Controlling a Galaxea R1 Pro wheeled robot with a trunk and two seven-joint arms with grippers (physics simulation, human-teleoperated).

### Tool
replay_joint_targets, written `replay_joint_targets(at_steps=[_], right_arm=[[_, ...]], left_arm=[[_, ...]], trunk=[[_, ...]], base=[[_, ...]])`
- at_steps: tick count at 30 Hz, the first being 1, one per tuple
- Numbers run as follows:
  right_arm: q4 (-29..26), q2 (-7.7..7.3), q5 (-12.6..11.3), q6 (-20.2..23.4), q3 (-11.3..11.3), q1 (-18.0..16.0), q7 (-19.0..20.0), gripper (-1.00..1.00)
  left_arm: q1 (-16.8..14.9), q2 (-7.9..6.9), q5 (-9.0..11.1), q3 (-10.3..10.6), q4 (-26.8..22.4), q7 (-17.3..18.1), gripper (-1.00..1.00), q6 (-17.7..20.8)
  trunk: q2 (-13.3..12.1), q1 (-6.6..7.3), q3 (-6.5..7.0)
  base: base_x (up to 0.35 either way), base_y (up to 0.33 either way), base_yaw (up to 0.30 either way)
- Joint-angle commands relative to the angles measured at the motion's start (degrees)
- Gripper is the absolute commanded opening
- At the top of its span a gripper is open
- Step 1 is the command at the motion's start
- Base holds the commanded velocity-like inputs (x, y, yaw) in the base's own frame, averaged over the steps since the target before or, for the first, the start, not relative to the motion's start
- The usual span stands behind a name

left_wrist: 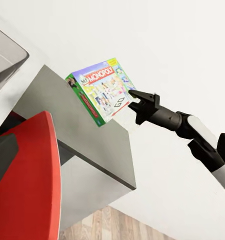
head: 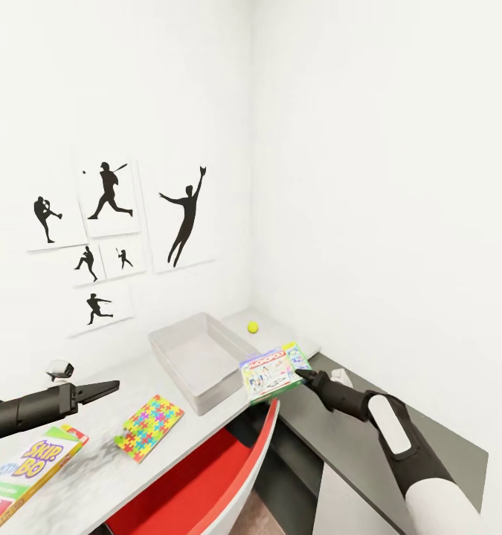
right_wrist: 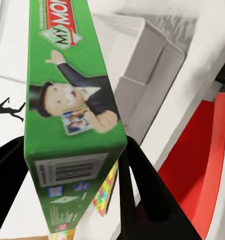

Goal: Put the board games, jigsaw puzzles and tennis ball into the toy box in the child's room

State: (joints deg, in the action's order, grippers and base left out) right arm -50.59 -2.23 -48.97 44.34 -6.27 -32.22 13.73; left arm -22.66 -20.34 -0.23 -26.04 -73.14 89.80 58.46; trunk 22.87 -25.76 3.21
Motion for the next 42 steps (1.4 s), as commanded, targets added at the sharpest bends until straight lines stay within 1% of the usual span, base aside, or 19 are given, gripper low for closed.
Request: replay_joint_targets(at_steps=[1, 6, 12, 20, 27, 42], right_arm=[[-1.08, 0.05, 0.2, 0.54, -0.2, -0.01, 0.09, -1.0], [-4.03, 0.27, 0.04, 1.01, 0.01, 0.31, -0.29, -1.0], [-4.54, 0.5, 0.02, 0.9, 0.24, 0.56, -0.12, -1.0], [-6.4, 0.49, 0.04, 0.98, 0.27, 0.49, 0.59, -1.0], [-6.63, 0.52, 0.08, 0.84, 0.25, 0.41, 0.67, -1.0], [-6.71, 0.47, 0.11, 0.62, 0.2, 0.41, 0.75, -1.0]], left_arm=[[-0.01, -0.02, -0.03, -0.03, 0.04, 0.2, 1.0, 0.61], [-0.01, -0.05, -0.02, -0.01, 0.09, 0.2, 1.0, 0.61], [-0.01, -0.05, 0.04, -0.05, 0.1, 0.2, 1.0, 0.61], [-0.01, -0.05, 0.01, 0.01, 0.1, 0.2, 1.0, 0.57], [-0.01, -0.05, -0.05, 0.08, 0.1, 0.2, 1.0, 0.53], [-0.01, -0.01, -0.17, 0.02, 0.1, 0.2, 1.0, 0.52]], trunk=[[0.04, -0.02, -0.03], [0.04, -0.02, -0.03], [0.04, -0.02, -0.03], [0.04, -0.02, -0.03], [0.04, -0.02, -0.05], [0.04, -0.02, -0.06]], base=[[0.0, 0.0, 0.0], [0.0, 0.0, 0.0], [0.0, 0.0, 0.035], [0.0, 0.0, 0.234], [0.0, 0.0, 0.254], [0.011, 0.004, 0.026]])
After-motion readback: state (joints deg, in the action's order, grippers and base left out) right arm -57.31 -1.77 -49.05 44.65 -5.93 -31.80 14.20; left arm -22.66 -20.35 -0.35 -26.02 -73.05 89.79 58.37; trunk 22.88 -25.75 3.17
